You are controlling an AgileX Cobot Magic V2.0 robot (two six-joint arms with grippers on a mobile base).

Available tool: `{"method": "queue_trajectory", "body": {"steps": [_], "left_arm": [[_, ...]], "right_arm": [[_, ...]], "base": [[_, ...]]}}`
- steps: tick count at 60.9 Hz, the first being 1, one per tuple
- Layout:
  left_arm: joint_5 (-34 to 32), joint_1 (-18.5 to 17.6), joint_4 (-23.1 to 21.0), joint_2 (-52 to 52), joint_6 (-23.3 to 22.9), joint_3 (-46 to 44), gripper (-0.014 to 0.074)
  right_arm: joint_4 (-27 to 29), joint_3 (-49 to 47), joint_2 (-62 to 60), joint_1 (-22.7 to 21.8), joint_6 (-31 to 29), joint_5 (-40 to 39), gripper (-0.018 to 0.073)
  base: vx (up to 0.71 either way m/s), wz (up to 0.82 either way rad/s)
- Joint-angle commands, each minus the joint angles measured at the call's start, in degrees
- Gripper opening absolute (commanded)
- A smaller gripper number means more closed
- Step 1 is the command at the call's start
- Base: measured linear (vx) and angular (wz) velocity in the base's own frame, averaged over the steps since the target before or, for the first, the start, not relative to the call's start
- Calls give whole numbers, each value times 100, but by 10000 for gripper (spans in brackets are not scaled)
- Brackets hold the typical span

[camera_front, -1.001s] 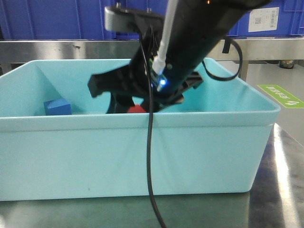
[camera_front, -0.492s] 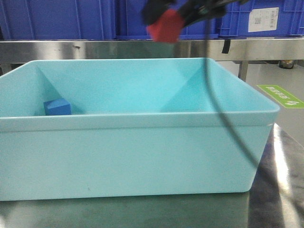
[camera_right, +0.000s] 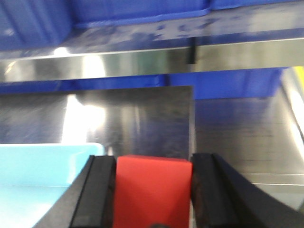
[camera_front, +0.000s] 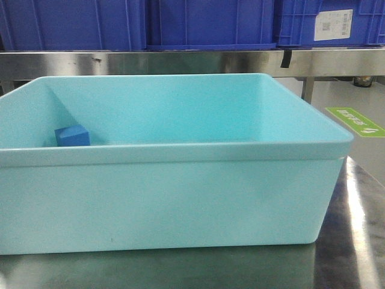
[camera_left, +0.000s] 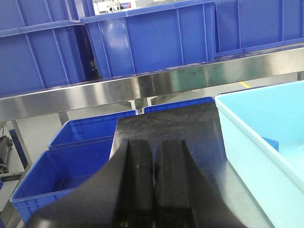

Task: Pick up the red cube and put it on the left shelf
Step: 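Lift the red cube out of the tub with the right gripper, then hold the red cube raised in the right gripper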

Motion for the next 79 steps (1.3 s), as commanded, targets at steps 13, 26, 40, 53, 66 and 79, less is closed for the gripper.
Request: {"method": "queue_trajectory", "body": {"steps": [13,26,40,53,66,79], "left_arm": [[-519,3,-27,47,3,126,106],[-519,3,-27,47,3,126,106],[-519,3,-27,47,3,126,106],[-519,3,-27,47,3,126,106],[-519,3,-27,47,3,126,106],[-519,3,-27,47,3,126,106]], "right_arm": [[-72,1011,-1699,-690,-20,-440,59],[-72,1551,-2502,-785,-20,-420,59],[-304,1783,-2642,-785,-364,-344,59],[-560,1868,-2642,-785,-834,-517,59],[-560,1868,-2636,-785,-834,-560,59],[-560,1868,-2636,-785,-834,-577,59]], "base": [[0,0],[0,0],[0,0],[0,0],[0,0],[0,0]]}}
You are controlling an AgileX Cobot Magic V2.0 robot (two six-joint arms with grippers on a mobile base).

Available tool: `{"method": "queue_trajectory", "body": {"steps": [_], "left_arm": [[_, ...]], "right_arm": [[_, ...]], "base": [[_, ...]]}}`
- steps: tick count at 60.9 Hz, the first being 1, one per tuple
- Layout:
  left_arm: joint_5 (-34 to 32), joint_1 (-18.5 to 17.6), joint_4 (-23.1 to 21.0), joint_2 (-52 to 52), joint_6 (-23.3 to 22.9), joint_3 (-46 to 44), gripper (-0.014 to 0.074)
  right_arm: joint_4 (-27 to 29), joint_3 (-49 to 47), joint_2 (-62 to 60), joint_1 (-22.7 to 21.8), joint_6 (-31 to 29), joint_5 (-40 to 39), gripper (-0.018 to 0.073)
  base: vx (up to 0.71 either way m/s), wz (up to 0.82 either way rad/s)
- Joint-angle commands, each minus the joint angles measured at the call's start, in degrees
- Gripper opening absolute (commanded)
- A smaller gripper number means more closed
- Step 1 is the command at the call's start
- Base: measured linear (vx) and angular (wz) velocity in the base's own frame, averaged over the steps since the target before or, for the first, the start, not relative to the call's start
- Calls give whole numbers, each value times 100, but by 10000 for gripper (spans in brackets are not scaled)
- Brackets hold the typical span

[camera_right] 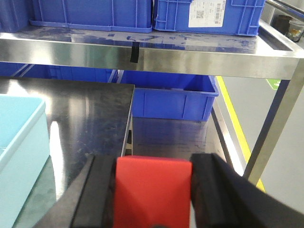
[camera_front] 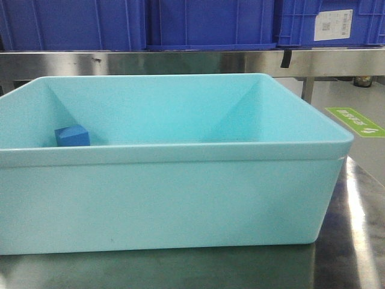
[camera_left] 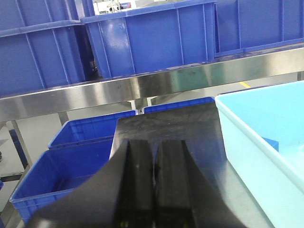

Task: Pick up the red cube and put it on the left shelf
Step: 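Hold the red cube raised in the right gripper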

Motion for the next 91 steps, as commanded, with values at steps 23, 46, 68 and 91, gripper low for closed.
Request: {"method": "queue_trajectory", "body": {"steps": [23,46,68,91], "left_arm": [[-519,3,-27,47,3,126,106],[-519,3,-27,47,3,126,106],[-519,3,-27,47,3,126,106],[-519,3,-27,47,3,126,106]], "right_arm": [[-66,-166,10,-34,-77,-483,59],[-66,-166,10,-34,-77,-483,59],[-66,-166,10,-34,-77,-483,59],[-66,-166,10,-34,-77,-483,59]], "base": [[-1,4],[0,0],[0,0],[-1,6]]}}
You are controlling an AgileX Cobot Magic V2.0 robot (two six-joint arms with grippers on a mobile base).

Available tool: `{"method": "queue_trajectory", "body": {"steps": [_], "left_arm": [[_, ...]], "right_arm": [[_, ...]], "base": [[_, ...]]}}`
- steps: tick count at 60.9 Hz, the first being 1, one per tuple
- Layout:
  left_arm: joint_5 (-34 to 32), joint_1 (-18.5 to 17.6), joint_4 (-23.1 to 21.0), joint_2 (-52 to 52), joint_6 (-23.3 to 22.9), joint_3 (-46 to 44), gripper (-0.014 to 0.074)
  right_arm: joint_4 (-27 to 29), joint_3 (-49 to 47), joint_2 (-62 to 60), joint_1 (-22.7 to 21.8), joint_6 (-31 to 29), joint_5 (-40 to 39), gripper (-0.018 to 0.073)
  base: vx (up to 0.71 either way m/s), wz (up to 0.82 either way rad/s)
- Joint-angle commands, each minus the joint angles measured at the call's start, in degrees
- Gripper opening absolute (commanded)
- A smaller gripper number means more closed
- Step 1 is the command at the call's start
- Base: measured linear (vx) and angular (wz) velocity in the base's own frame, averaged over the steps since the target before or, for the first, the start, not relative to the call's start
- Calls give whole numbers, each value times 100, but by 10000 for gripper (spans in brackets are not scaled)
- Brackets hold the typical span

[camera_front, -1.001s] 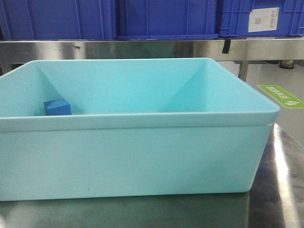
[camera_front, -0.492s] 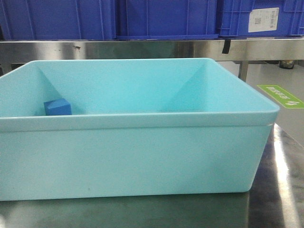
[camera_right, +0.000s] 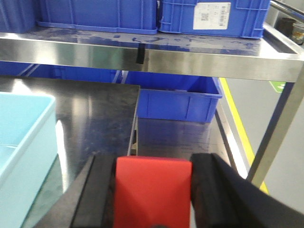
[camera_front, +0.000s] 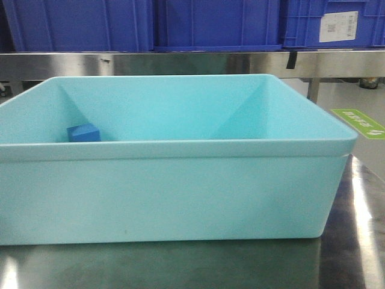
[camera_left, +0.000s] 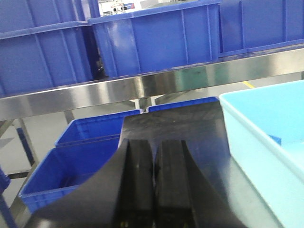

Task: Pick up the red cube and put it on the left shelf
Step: 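Hold the red cube raised in the right gripper, then drive the base away from the table, turning toward the aisle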

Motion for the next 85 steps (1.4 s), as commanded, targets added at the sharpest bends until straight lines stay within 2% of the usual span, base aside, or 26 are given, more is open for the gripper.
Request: {"method": "queue_trajectory", "body": {"steps": [1,53,85], "left_arm": [[-519,3,-27,47,3,126,106],[-519,3,-27,47,3,126,106],[-519,3,-27,47,3,126,106]], "right_arm": [[-66,-166,10,-34,-48,-477,59],[-66,-166,10,-34,-48,-472,59],[-66,-166,10,-34,-48,-472,59]], "base": [[0,2],[-8,12],[-13,29]]}}
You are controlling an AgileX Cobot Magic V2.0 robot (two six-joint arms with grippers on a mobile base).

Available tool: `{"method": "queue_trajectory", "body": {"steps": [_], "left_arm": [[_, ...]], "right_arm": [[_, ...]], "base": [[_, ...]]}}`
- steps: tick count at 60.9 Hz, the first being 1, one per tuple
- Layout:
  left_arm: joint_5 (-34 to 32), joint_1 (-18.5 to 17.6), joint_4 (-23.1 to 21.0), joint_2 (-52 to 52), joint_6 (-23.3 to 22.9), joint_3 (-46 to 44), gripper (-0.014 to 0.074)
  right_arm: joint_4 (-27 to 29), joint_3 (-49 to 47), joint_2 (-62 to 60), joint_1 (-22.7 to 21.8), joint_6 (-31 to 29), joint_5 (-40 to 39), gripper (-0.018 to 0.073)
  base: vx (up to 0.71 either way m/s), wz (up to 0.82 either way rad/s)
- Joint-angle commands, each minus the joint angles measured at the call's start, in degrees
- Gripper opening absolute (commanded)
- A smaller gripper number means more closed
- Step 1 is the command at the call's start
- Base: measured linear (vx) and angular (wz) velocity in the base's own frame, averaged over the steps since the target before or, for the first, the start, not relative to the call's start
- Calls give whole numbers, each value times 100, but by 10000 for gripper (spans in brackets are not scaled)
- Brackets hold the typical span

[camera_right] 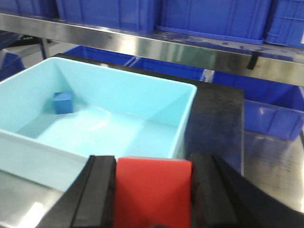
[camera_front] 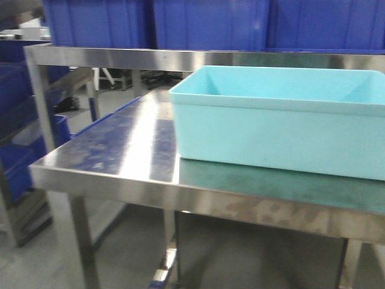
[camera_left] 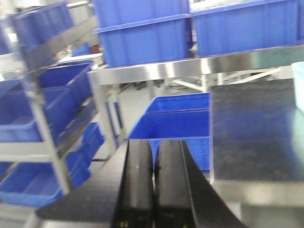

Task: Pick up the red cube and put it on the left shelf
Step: 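Drive the base away from the table, turning toward the aisle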

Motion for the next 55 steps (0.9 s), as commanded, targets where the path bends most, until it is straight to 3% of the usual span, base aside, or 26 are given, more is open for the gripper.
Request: {"method": "queue_trajectory", "body": {"steps": [1,55], "left_arm": [[-519,3,-27,47,3,126,106],[-519,3,-27,47,3,126,106]], "right_arm": [[-66,-166,10,-34,-48,-472,59],[-66,-166,10,-34,-48,-472,59]], "base": [[-16,41],[-17,45]]}}
